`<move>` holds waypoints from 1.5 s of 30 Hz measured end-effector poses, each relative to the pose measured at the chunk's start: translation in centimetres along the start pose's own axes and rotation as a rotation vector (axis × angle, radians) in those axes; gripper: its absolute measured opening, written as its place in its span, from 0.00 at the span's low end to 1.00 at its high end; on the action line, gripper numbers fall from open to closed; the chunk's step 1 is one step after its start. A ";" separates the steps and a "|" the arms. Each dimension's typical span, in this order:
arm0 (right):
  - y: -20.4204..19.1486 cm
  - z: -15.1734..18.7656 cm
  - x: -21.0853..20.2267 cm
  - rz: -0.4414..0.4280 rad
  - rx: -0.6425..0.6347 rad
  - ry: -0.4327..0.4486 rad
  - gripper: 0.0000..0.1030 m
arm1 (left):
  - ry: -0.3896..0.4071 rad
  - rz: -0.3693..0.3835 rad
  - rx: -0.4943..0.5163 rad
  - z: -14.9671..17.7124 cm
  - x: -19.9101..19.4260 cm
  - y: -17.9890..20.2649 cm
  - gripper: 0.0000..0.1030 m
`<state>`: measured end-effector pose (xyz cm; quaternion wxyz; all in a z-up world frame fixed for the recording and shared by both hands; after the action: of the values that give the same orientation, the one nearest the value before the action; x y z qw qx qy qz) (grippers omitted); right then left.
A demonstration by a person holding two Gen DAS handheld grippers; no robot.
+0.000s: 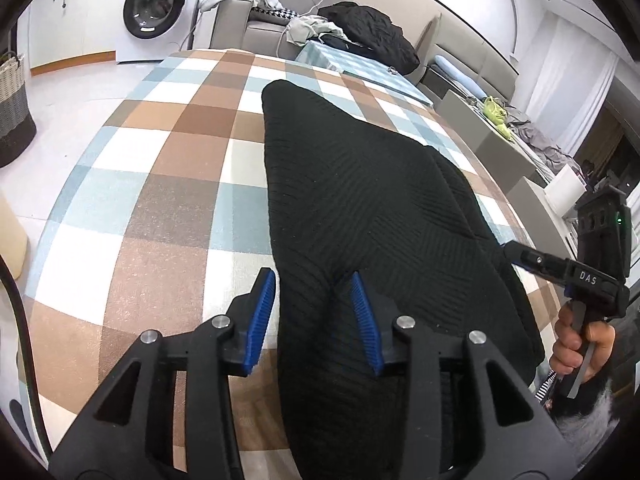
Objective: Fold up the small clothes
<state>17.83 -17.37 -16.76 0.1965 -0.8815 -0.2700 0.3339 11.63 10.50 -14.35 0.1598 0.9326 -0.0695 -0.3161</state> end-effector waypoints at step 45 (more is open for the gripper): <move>-6.6 -1.1 -0.6 0.013 -0.230 0.017 0.04 | -0.002 -0.001 0.097 1.0 -1.1 2.7 0.51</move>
<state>15.93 -12.77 -12.21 0.0944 -0.9027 -0.2993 0.2944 10.12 7.98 -13.57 0.1142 0.9390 -0.0844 -0.3134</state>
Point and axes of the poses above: each gripper's, at about its wrist camera, not at the fingertips, and x roughly the way its jaws point, y to its right, z to its underside, the point moved 3 cm from there along x, roughly the way its jaws point, and after that the axes turned 13 degrees about y, right-handed, at the moved point
